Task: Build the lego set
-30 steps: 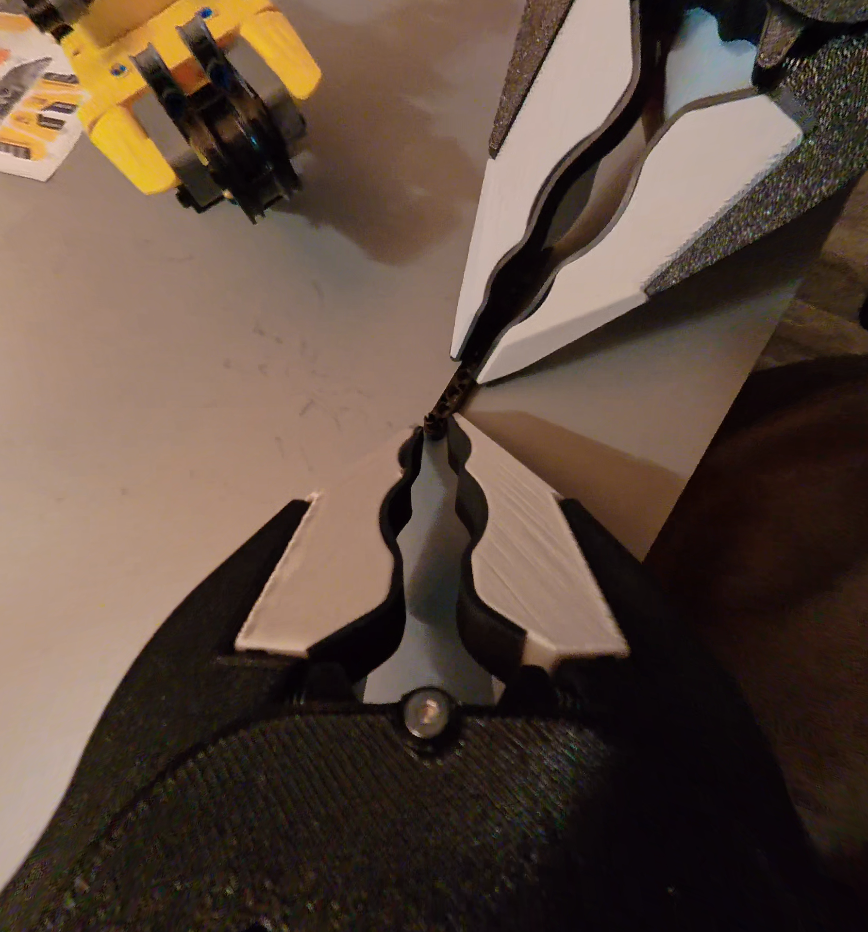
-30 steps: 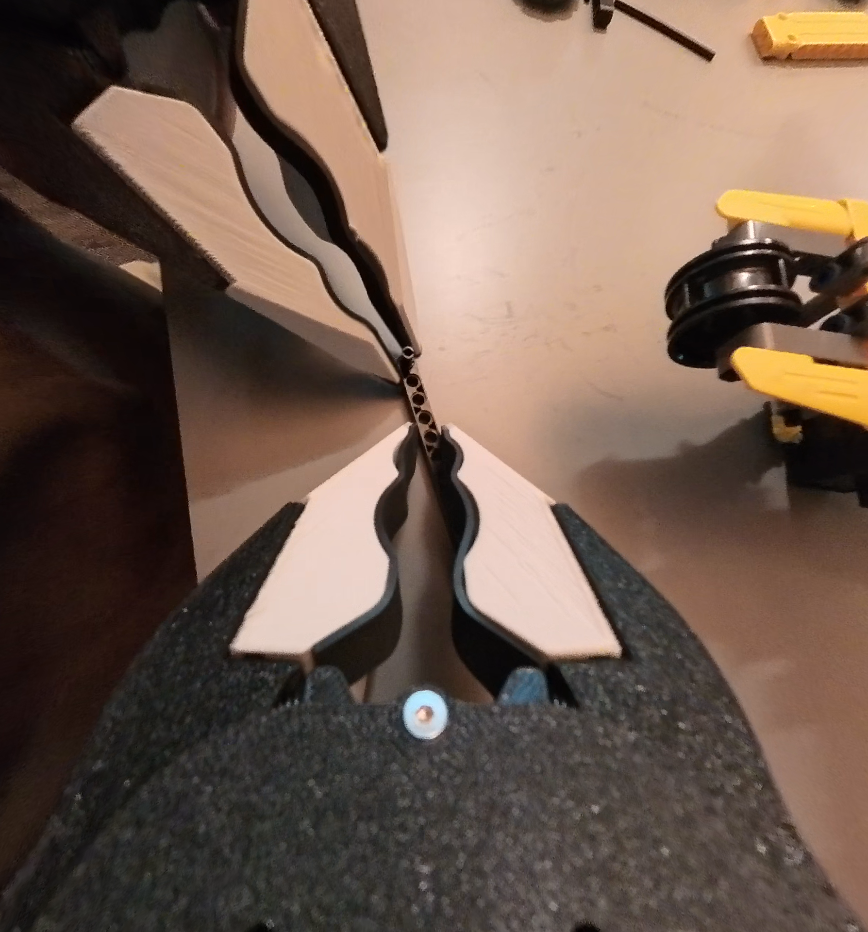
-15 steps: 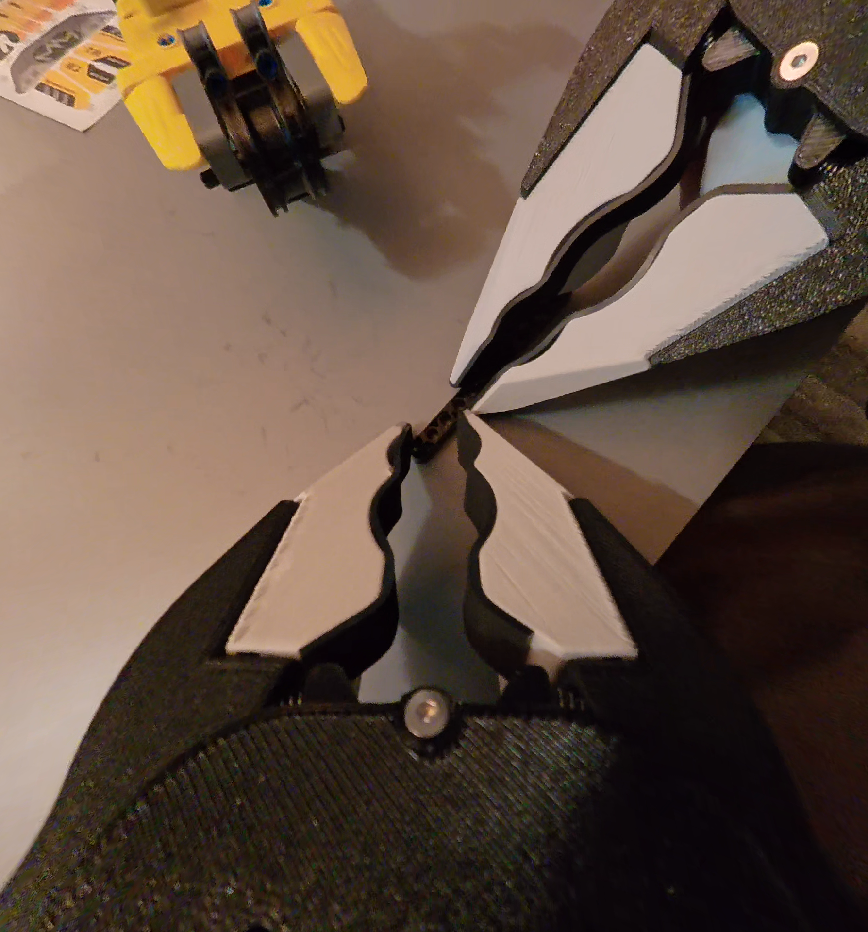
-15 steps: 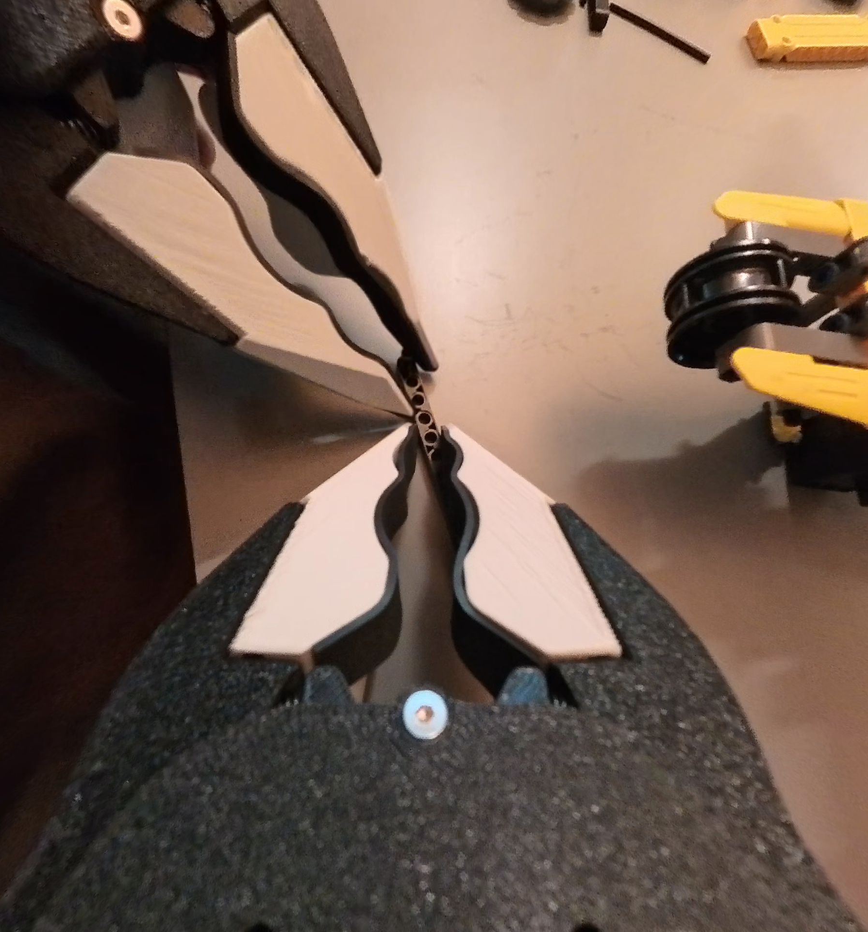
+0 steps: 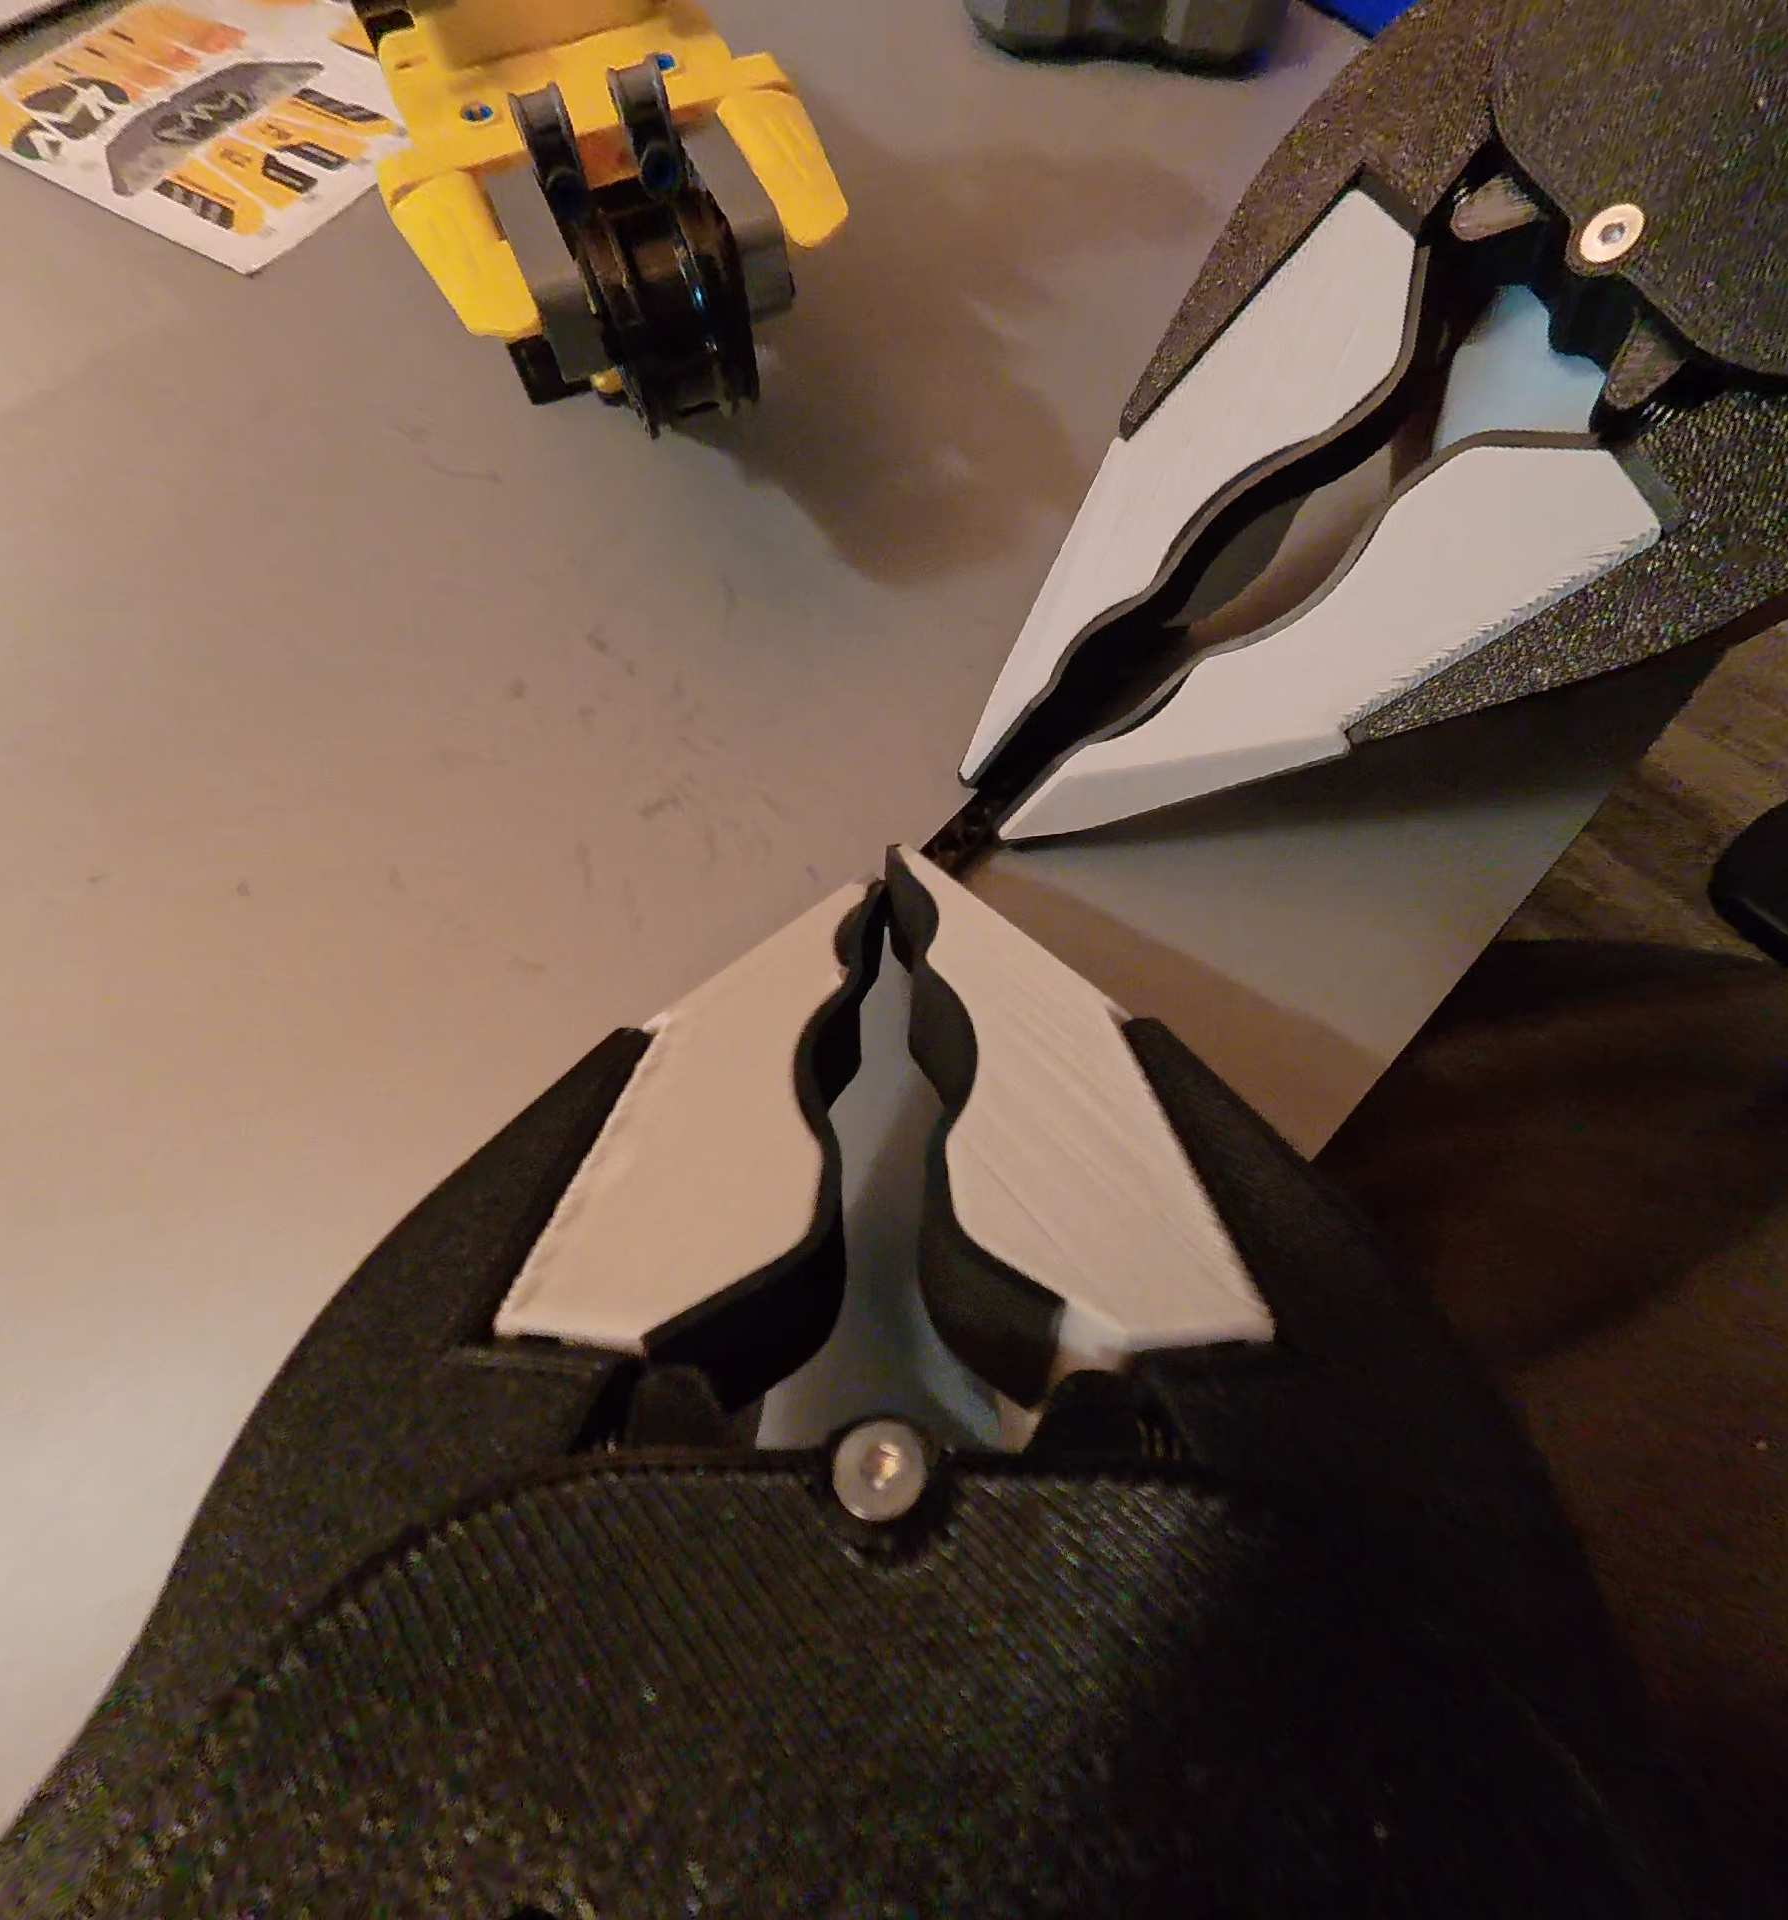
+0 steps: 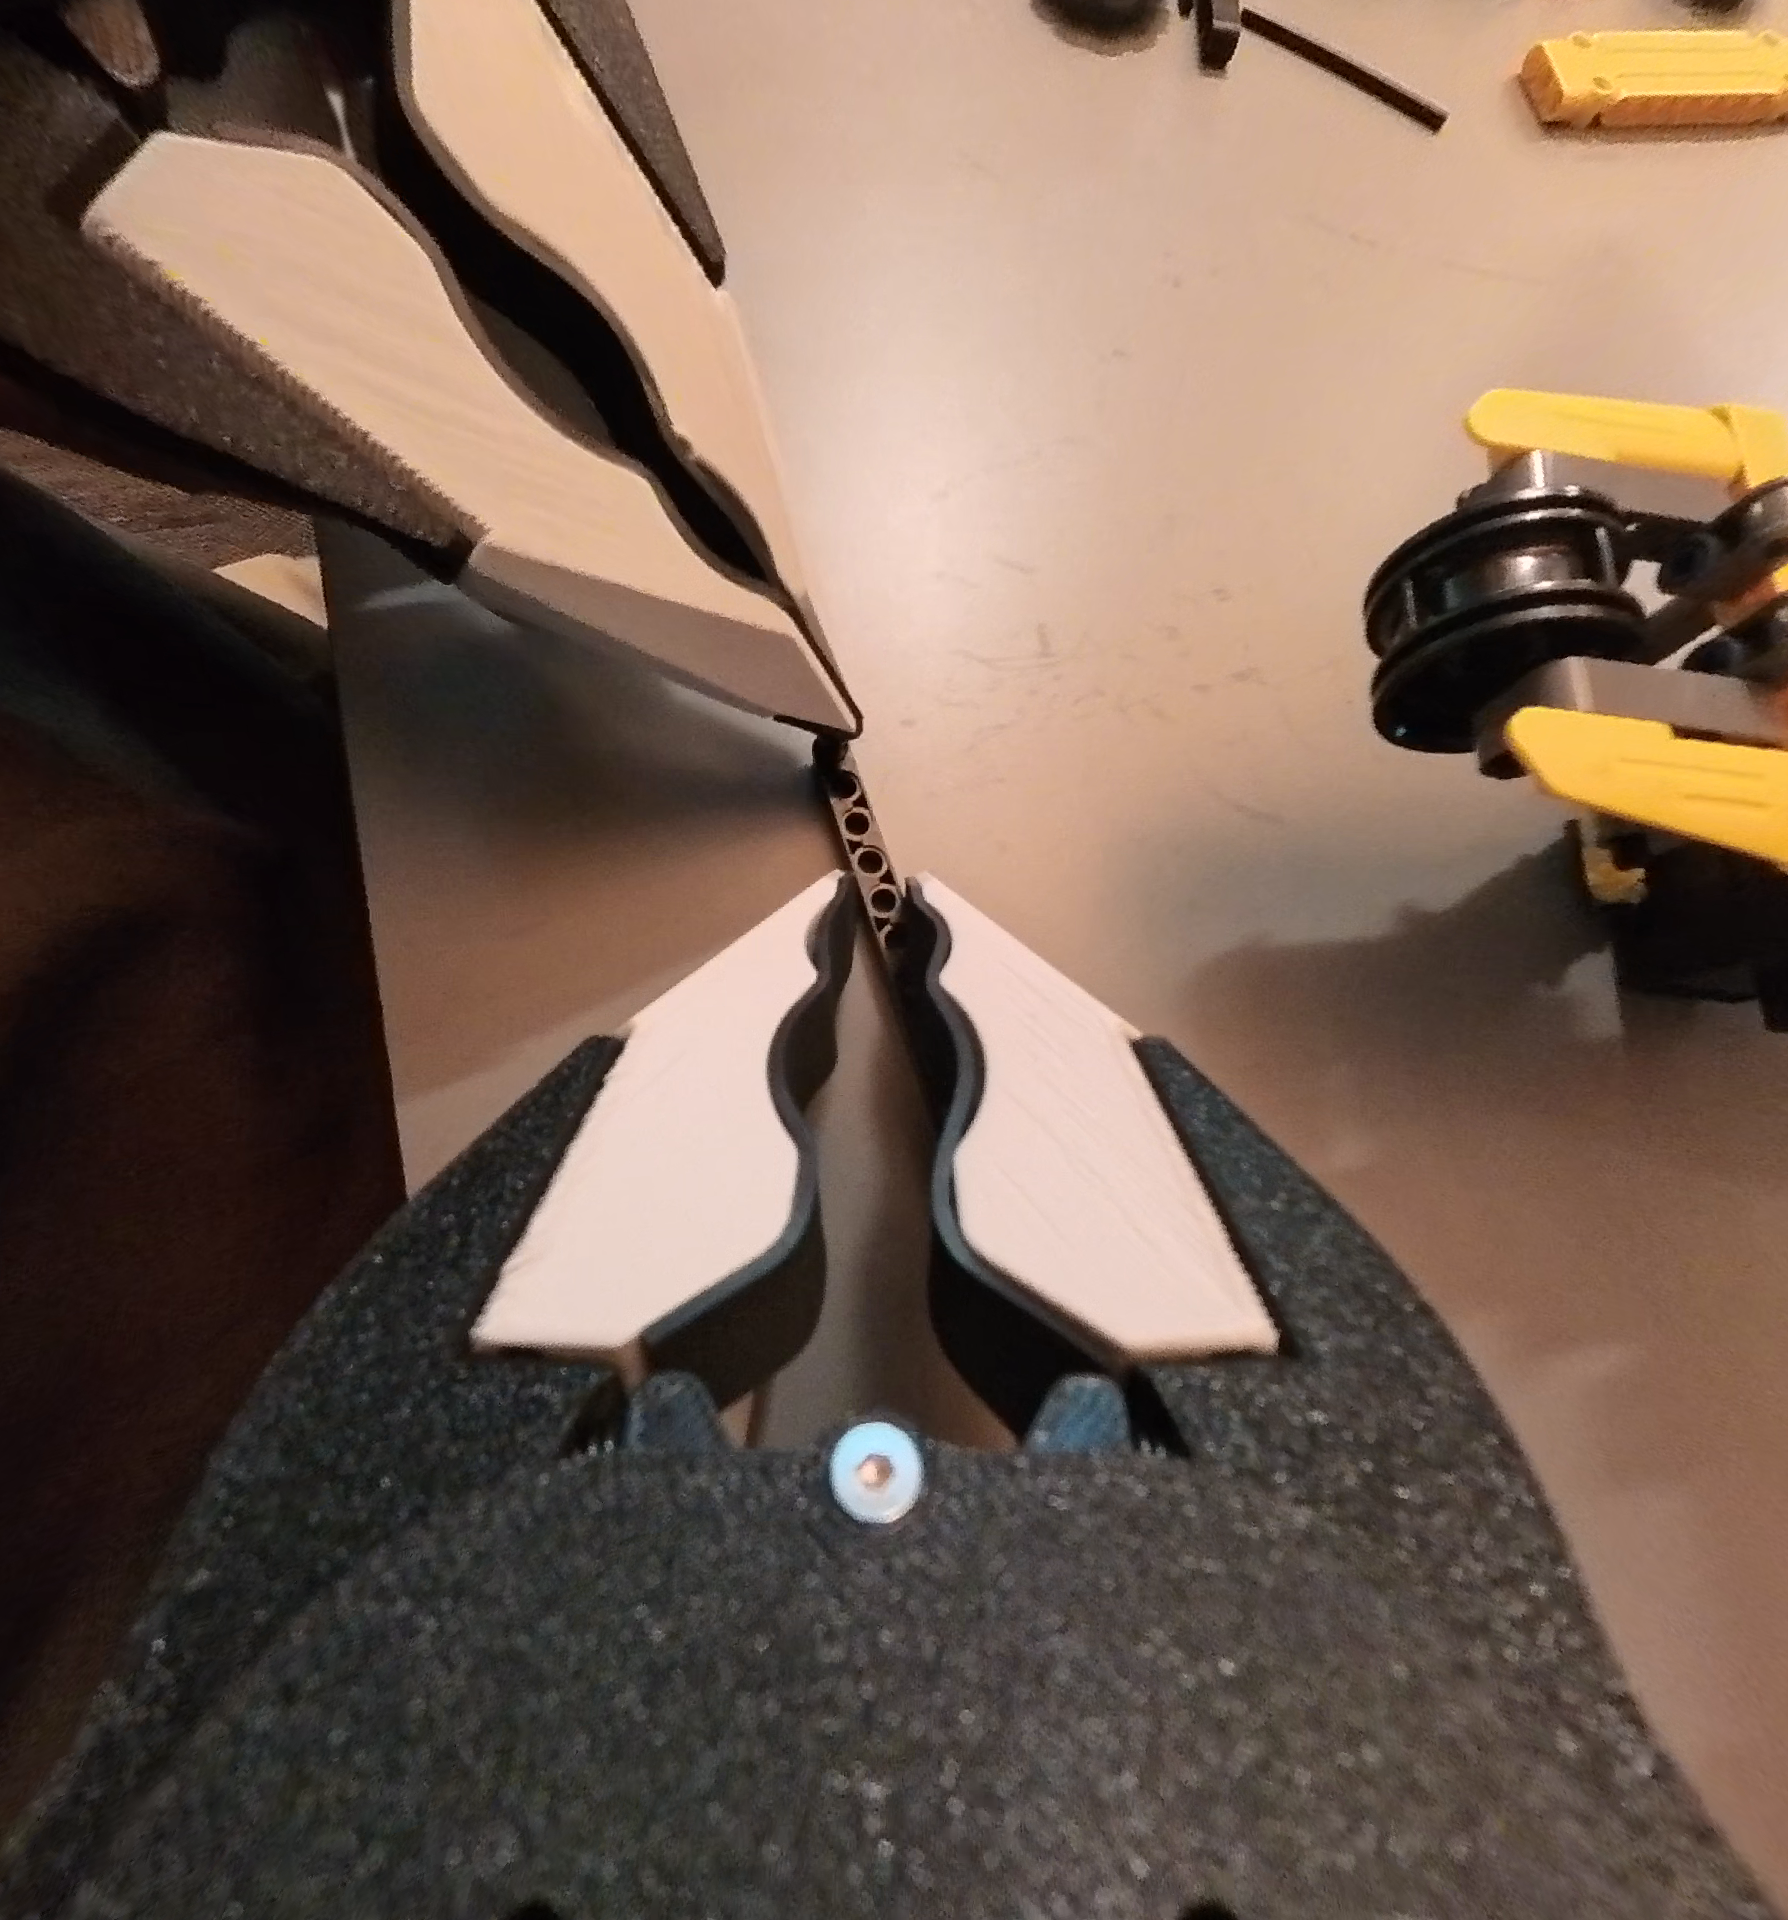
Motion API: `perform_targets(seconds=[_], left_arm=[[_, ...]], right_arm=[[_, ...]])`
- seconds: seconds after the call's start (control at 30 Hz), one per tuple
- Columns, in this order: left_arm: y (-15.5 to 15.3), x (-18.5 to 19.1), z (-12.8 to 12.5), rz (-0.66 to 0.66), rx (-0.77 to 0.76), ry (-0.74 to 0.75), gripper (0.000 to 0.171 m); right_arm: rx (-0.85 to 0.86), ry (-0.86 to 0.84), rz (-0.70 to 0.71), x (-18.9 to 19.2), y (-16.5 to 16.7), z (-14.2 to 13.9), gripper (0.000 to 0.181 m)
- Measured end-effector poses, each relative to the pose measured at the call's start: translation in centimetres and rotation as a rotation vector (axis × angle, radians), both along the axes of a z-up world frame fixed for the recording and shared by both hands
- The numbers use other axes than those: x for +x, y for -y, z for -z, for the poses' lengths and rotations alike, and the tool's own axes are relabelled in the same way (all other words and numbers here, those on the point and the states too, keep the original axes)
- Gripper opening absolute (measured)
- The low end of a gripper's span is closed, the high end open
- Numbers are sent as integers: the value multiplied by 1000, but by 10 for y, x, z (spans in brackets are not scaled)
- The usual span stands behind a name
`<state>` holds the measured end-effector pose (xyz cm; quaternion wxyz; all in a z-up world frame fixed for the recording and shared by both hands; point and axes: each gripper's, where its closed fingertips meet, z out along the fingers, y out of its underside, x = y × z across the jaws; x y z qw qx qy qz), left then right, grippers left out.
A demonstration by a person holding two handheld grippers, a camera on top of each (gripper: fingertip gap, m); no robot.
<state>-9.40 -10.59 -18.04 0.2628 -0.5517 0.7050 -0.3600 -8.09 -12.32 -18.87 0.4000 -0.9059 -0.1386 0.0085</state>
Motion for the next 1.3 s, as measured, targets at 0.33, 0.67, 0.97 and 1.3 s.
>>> perform_targets(seconds=[0.33, 0.67, 0.97, 1.3], left_arm=[[-3, -1, 4, -13, 36, -7, 9], [0, 3, 4, -17, 69, -1, 1], [-1, 5, 4, -30, 88, 4, 0], [2, 4, 4, 57, 92, -38, 0]], right_arm=[[-2, -6, 11, 1, 0, 0, 8], [-1, 4, 15, 1, -1, 0, 8], [-1, 7, 17, 1, -1, 0, 8], [-17, -39, 10, 1, 0, 0, 8]])
